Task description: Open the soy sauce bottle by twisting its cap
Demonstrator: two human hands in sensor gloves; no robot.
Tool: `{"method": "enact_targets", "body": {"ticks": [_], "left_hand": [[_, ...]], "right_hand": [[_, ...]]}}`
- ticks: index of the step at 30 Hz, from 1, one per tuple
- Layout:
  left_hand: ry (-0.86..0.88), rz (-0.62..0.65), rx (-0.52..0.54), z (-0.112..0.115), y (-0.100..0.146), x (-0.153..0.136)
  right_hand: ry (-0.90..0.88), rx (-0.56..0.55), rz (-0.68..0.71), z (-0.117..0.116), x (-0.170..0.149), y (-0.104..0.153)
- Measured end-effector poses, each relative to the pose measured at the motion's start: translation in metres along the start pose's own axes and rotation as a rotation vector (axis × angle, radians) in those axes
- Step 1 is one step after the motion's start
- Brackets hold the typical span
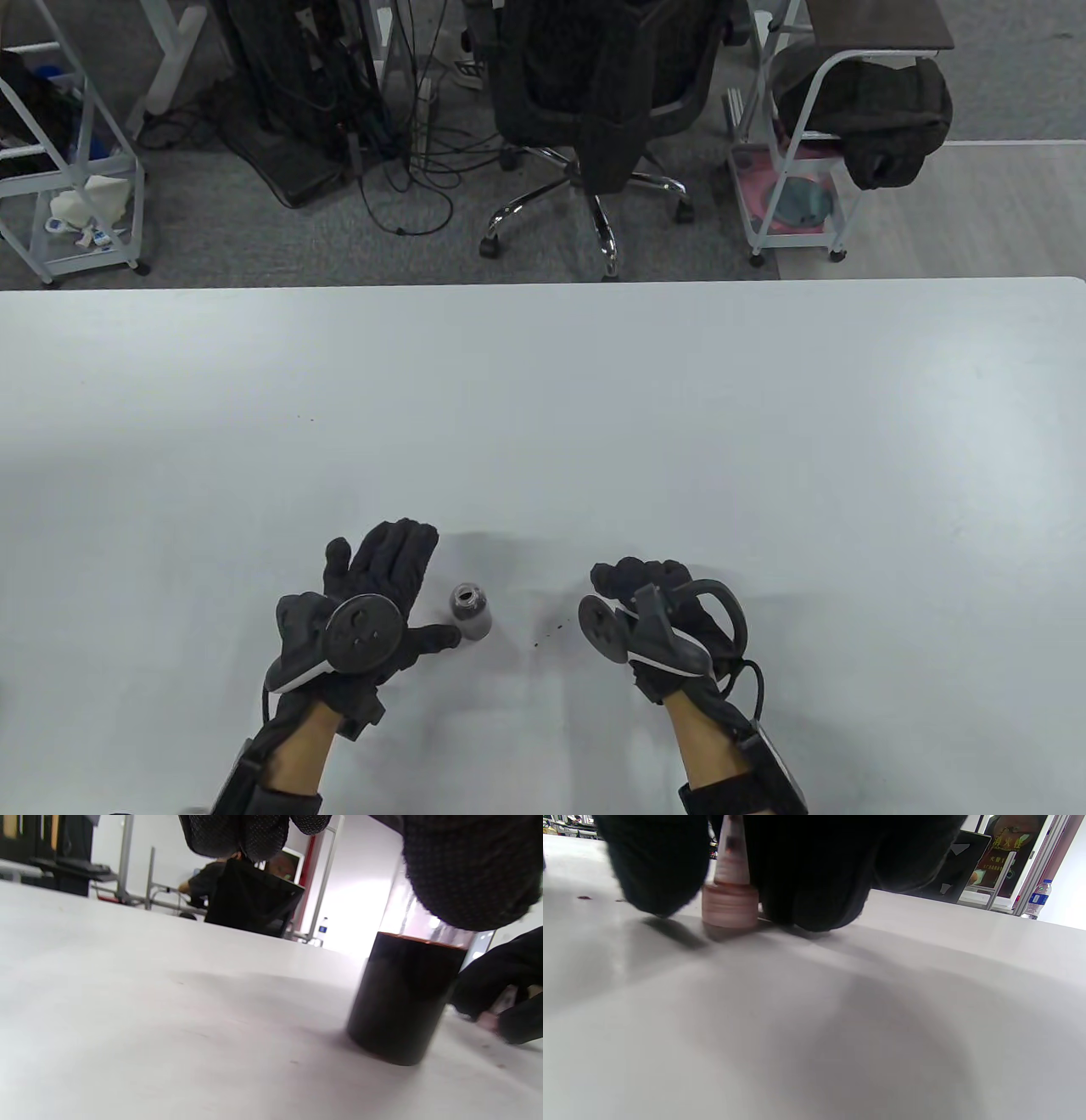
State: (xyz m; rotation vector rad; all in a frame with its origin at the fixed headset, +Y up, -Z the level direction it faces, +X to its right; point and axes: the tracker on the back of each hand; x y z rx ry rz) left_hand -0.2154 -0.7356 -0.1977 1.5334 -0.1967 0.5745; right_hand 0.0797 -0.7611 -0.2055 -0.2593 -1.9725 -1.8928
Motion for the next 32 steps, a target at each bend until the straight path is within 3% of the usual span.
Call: {"method": "enact_targets", "body": {"ticks": [8, 14, 19, 32], "left_hand": [[-0.053, -0.037, 0.024, -0.009, 0.006, -0.018], [0.052, -0.037, 0.060, -0.018, 0.013, -0.035], [0.150, -0.028, 0.092, -0.022, 0.018, -0.040], [0.119, -0.027, 0.070, -0.020, 0.016, -0.038]], "right_hand": [[-0.127, -0.233, -0.030, 0.024, -0.017, 0.017], [-0.229, -0.363, -0.067, 0.036, -0.039, 0.035], [-0.301, -0.412, -0.095, 0.039, -0.053, 0.044], [-0.310, -0.411, -0.094, 0.039, -0.052, 0.046]]}}
Point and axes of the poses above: the tracker on the back of each hand, its own x axis roughly to the thumb side, its own y axis roughly from the fingertips to the wrist, z = x × y, and after that the axes turned 4 degrees about z, right-handed
